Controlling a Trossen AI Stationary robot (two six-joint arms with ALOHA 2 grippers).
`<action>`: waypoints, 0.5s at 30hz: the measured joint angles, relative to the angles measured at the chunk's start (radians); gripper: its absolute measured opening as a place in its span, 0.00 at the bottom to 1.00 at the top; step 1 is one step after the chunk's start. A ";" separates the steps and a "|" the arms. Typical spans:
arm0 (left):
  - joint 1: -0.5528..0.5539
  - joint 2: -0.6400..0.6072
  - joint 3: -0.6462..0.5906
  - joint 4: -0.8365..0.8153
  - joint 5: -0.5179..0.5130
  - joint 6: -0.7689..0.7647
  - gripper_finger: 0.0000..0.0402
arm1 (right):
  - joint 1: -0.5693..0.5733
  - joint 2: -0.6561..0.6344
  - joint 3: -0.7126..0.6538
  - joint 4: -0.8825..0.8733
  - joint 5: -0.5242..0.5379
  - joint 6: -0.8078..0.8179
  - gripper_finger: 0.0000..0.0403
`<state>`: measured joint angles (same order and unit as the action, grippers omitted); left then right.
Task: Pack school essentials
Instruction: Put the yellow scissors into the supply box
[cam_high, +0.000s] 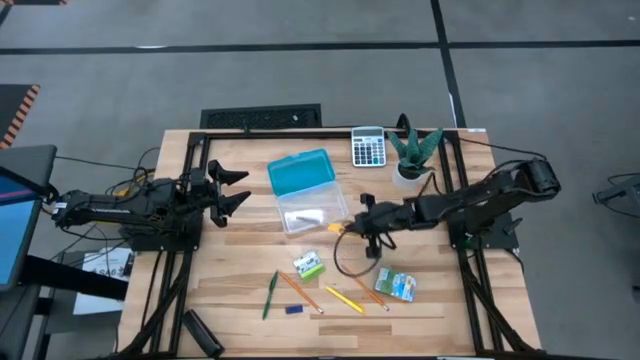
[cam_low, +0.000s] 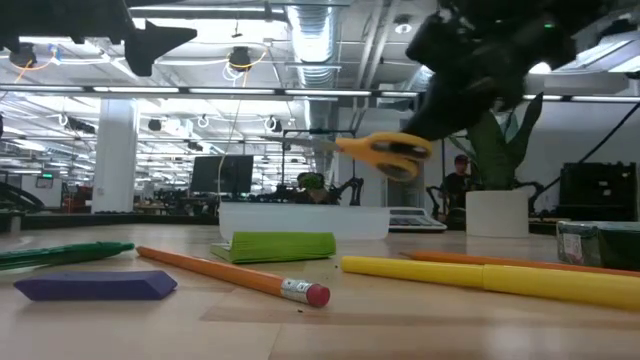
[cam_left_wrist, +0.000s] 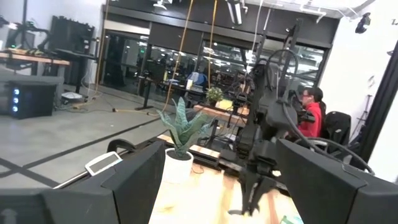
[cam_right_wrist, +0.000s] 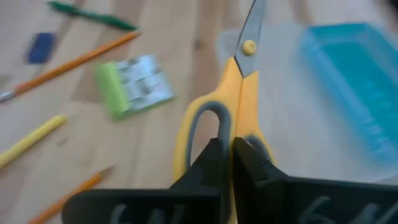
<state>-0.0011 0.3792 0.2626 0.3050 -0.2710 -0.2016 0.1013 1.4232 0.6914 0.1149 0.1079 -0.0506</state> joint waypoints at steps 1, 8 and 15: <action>0.000 0.000 0.000 0.000 -0.004 0.000 0.75 | -0.021 0.005 0.011 -0.001 -0.002 -0.021 0.05; 0.000 0.000 0.000 0.000 -0.005 0.001 0.75 | -0.138 0.097 0.120 -0.005 -0.040 -0.165 0.04; 0.000 0.000 0.000 0.000 -0.006 0.001 0.75 | -0.202 0.249 0.208 -0.032 -0.099 -0.229 0.06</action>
<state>-0.0010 0.3794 0.2623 0.3050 -0.2767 -0.2008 -0.1004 1.6720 0.8994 0.0831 0.0093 -0.2797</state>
